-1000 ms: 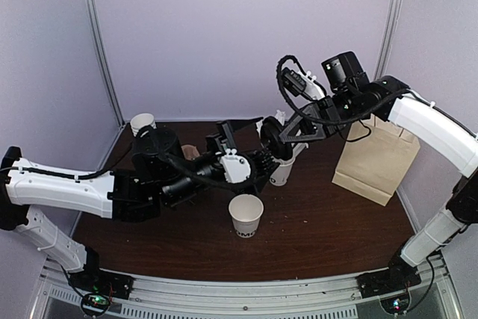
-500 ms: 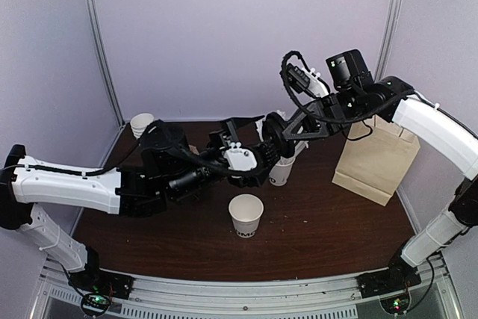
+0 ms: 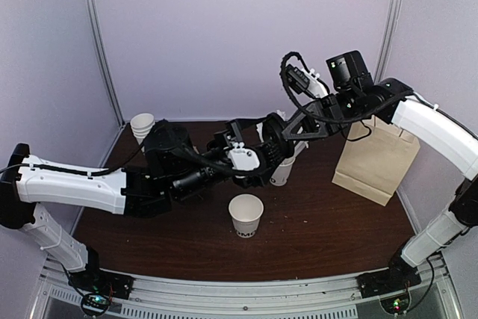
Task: Pack the takeout coffee
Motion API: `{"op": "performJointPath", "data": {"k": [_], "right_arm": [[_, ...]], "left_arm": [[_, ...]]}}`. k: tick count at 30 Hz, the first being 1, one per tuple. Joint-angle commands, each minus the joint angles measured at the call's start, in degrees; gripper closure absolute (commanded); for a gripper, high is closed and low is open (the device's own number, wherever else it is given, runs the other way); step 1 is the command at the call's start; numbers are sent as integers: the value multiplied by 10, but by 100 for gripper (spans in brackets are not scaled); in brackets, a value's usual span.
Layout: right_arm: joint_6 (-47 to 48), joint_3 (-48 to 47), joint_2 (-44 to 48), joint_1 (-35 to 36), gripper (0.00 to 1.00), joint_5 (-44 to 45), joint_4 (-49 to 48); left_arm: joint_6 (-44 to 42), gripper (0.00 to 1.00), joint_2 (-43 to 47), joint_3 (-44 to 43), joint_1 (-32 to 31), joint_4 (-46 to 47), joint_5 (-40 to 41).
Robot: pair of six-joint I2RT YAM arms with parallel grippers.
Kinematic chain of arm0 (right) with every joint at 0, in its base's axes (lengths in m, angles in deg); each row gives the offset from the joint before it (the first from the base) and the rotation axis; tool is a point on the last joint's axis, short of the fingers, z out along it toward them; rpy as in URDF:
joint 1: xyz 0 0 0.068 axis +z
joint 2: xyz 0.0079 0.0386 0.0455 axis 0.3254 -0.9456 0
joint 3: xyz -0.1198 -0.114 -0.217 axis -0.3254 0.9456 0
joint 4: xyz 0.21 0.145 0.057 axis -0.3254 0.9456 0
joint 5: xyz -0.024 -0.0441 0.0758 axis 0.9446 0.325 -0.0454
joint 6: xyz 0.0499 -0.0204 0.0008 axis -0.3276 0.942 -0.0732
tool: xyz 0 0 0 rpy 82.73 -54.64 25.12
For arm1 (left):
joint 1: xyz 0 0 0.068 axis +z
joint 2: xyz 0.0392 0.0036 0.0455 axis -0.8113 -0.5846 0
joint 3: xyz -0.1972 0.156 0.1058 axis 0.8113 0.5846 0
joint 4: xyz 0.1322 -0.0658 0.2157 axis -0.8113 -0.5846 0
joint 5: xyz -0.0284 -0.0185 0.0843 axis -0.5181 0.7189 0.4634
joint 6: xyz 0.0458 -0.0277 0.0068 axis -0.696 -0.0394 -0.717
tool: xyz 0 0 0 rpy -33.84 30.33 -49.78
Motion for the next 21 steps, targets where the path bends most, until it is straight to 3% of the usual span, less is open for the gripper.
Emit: {"op": "performJointPath", "data": {"k": [1,9,13,18,21], "right_arm": [[-8,8,15,-4,86,-11,-21],[-15,10,14,-6,85,-10,-29],[-10,10,18,-30,68,-10,-27],[103,8,56,-159,45,31,86],[258,14,81,-189,38,156,203]], "left_arm": [[19,20,7,-19,2,27,-17],[24,29,7,-19,4,14,-3],[42,29,16,-18,10,-9,10],[97,32,46,-50,23,-195,31],[145,32,57,-82,34,-356,25]]}}
